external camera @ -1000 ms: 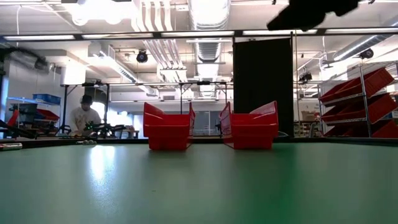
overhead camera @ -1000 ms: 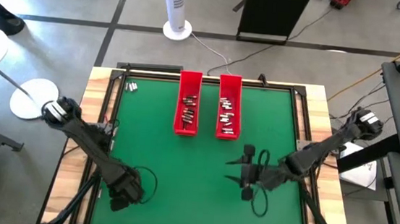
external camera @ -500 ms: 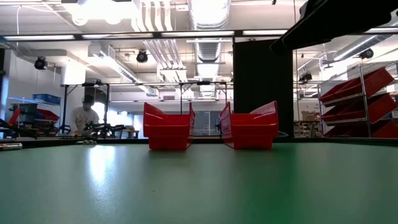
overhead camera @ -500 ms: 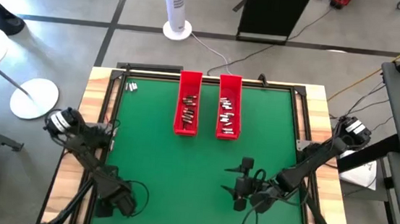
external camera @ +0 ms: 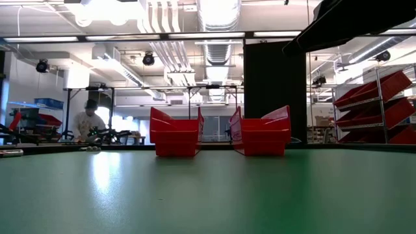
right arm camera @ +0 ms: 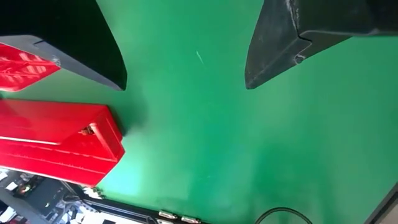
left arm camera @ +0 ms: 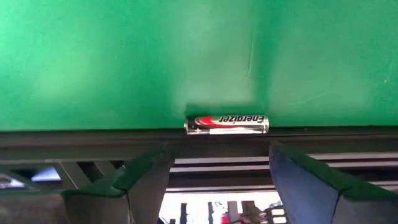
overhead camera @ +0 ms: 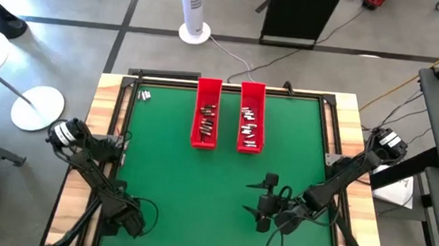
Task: Sort batteries
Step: Put the silver battery into the right red bin
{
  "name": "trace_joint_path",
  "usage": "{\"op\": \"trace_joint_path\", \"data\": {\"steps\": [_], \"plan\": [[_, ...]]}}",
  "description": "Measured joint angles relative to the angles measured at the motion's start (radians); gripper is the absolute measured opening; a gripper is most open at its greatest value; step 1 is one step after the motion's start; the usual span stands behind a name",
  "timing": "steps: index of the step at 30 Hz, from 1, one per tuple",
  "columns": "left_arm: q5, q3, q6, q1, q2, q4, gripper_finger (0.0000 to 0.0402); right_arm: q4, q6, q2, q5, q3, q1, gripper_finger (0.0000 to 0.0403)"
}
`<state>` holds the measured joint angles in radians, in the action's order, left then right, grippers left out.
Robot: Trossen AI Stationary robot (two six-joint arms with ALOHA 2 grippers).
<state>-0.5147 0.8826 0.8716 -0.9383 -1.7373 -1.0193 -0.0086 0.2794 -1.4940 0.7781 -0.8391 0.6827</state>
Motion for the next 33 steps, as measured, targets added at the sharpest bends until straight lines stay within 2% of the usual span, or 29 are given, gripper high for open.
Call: {"op": "trace_joint_path", "data": {"steps": [7,19,29,33], "plan": [[0.008,-0.033,-0.087,-0.001,0.0,0.064,0.0252,-0.001,0.009,0.0,-0.026,0.0,0.0,0.0311],[-0.001,-0.03,-0.017,-0.002,-0.058,0.085,0.025,-0.013,0.009,0.0,-0.027,0.0,0.0,0.0319],[0.058,0.0,-0.034,-0.001,-0.075,0.045,0.0176,-0.013,0.009,0.0,-0.027,0.001,0.0,0.0301],[0.088,0.026,-0.051,0.015,-0.069,0.023,0.0173,-0.014,0.009,0.006,-0.057,0.001,0.0,0.0297]]}}
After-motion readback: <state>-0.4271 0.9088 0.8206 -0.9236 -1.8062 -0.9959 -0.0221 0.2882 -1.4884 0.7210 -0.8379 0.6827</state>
